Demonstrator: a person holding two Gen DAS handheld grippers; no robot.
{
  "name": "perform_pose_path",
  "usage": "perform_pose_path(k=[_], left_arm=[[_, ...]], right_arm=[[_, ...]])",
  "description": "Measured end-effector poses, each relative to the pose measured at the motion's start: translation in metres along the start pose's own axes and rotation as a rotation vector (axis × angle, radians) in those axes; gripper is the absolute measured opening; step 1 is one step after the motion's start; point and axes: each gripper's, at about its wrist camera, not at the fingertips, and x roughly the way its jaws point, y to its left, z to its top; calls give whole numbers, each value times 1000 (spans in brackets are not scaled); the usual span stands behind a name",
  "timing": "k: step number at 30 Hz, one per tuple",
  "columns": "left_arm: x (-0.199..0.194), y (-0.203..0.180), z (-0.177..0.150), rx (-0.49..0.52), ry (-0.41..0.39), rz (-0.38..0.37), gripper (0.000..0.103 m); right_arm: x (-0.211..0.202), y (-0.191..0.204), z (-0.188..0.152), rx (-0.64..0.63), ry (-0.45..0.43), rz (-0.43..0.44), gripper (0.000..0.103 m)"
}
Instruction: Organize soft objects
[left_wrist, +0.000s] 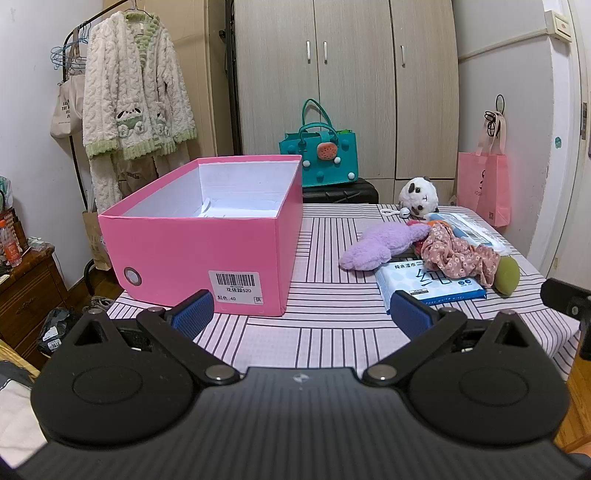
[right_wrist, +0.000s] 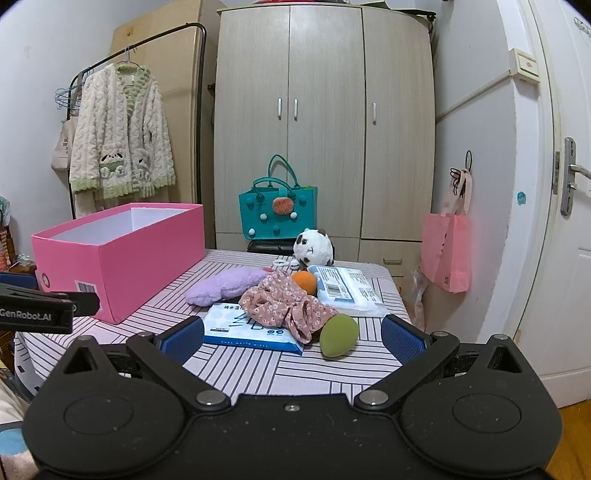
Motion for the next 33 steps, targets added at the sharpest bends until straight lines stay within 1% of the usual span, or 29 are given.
perform_pose_path(k=[3,7,12,13,15,18,20,22,25,27,29,33], left_arm=[[0,0,0,2,7,-1,103],[-2,2,1,-11,25,-29,103],[-4,4,8,-5,46,-63,103],[-5,5,10,-8,44,-52,103],[-10,6,18,8,19,-16,103],[-13,13,29,18,4,-26,103],[-10,16,37,12,11,-55,103],[-5,16,46,16,20,-83,103],[4,10,58,44,22,-117,103],[13,3,65,62,27,-159,103],[23,-7,72,79,35,-216,103],[43,-34,80,127,39,-307,103]], right_arm=[[1,0,0,3,2,0,103],[2,0,0,4,5,-3,103],[5,-6,2,-18,27,2,103],[5,-7,3,-25,28,6,103],[4,-13,3,-34,13,34,103],[11,-28,-1,-6,9,106,103],[20,-42,-2,59,16,144,103],[26,-49,-2,97,19,171,103],[38,-60,1,119,45,211,103],[47,-65,2,125,64,230,103],[58,-70,2,127,87,222,103],[79,-78,-4,123,128,206,103]])
